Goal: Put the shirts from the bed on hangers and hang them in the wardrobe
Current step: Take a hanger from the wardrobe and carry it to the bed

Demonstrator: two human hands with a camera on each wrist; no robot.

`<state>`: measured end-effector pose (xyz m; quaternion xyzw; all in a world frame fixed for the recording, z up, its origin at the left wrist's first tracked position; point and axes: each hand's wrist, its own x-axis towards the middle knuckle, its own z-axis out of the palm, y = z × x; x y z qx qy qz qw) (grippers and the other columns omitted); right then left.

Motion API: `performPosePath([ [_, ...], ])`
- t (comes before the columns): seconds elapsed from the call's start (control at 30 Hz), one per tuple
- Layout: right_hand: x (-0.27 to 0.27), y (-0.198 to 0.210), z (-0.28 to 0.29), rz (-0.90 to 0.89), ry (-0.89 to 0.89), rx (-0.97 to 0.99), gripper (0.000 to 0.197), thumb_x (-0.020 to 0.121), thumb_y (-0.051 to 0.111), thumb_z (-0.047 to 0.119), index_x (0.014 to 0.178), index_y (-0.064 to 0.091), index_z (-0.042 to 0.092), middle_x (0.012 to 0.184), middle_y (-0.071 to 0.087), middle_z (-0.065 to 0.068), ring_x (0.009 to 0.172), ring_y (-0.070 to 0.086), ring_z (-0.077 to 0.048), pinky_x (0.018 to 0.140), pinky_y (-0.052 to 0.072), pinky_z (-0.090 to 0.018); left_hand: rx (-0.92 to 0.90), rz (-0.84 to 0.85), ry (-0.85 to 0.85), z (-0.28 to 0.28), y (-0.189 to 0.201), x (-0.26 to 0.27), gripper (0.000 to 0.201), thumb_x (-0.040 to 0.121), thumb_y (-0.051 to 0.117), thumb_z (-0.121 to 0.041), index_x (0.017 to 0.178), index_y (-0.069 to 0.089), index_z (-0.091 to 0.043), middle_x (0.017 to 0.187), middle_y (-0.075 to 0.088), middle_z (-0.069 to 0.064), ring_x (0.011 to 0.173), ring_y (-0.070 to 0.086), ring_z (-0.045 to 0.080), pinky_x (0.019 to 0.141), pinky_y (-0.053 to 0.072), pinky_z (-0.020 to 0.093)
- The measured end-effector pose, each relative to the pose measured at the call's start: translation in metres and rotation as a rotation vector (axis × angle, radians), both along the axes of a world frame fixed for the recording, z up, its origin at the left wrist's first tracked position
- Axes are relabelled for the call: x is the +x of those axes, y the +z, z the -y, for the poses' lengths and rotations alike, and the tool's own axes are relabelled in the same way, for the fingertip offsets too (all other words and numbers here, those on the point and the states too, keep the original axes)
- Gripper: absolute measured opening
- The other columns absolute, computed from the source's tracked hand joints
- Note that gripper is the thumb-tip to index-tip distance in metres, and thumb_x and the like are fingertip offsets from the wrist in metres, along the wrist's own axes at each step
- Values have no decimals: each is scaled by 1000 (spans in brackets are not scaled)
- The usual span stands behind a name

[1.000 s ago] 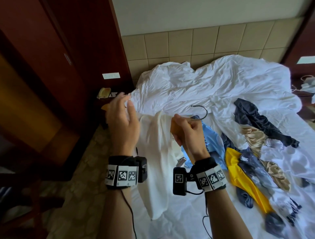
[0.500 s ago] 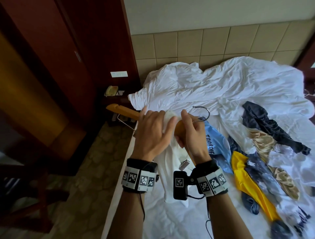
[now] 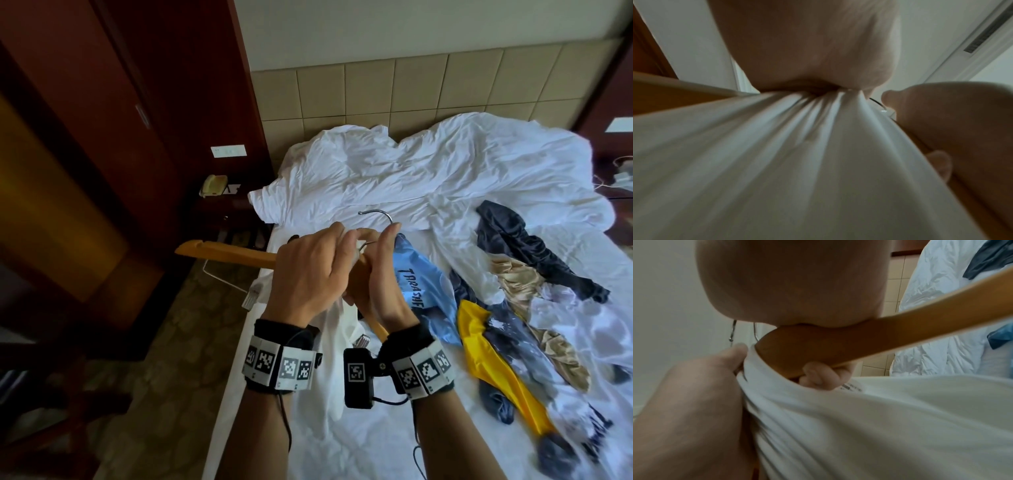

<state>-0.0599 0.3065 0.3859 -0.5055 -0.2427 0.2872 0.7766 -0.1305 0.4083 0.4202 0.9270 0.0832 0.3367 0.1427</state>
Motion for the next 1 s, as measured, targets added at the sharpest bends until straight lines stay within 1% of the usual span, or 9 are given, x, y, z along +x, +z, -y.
performPosePath([
  [0.1,-5,4,-1,-38,11,59,81,77,28,98,101,52,24,60,42,-15,53,39,-21,47,31,-30,23,-37,15,-3,0,-4,50,99,46,-64,79,48,-19,62,50,-6,55,49,14,54,42,36],
  [0.2,-7,2,-2,-21,64,85,89,77,30,96,118,48,19,56,52,1,49,49,-20,52,38,-32,-18,-27,37,-11,1,-9,55,85,62,-73,75,46,-21,59,49,-8,54,48,11,51,40,33],
  [0.37,-3,-5,-10,22,210,55,94,81,35,96,130,53,19,104,64,-27,96,62,-36,91,49,-49,-164,79,154,-27,-5,-16,41,88,64,-57,74,57,-19,59,57,-5,54,56,14,53,48,41],
  [0.43,3,-5,-8,93,191,-52,88,89,26,89,137,52,20,121,72,-17,109,68,-30,98,49,-44,-234,139,207,-37,-10,-20,38,93,59,-51,73,56,-19,58,57,-4,53,56,19,52,49,44],
  [0.6,22,-13,0,333,-319,-198,37,109,44,50,126,57,19,112,73,-3,106,71,-10,91,56,-30,-371,347,449,-60,-15,-34,28,98,50,-39,79,57,-19,65,60,-5,57,59,16,57,53,45],
  [0.7,38,-28,5,287,-774,-217,16,109,51,21,111,57,6,98,68,1,89,63,-3,78,45,-17,-406,458,537,-66,-10,-42,26,99,50,-34,83,60,-16,67,59,-10,58,56,1,55,50,32],
  [0.77,47,-45,5,208,-880,-265,6,105,49,9,106,53,5,94,60,5,87,57,-12,79,44,-22,-433,519,569,-67,-7,-44,24,100,51,-32,86,62,-14,68,57,-16,59,56,-5,53,41,15],
  [0.9,48,-81,-10,36,-593,-515,11,93,49,19,102,56,16,102,66,-6,98,64,-29,86,53,-46,-484,638,592,-65,0,-41,22,100,53,-26,90,66,-11,72,59,-16,63,57,-9,55,36,8],
  [1.0,29,-88,-25,-59,-183,-565,16,103,53,11,91,62,16,92,68,-10,79,63,-23,64,50,-32,-498,683,536,-60,4,-36,23,100,53,-22,92,68,-6,75,64,-13,66,60,-5,59,40,9],
])
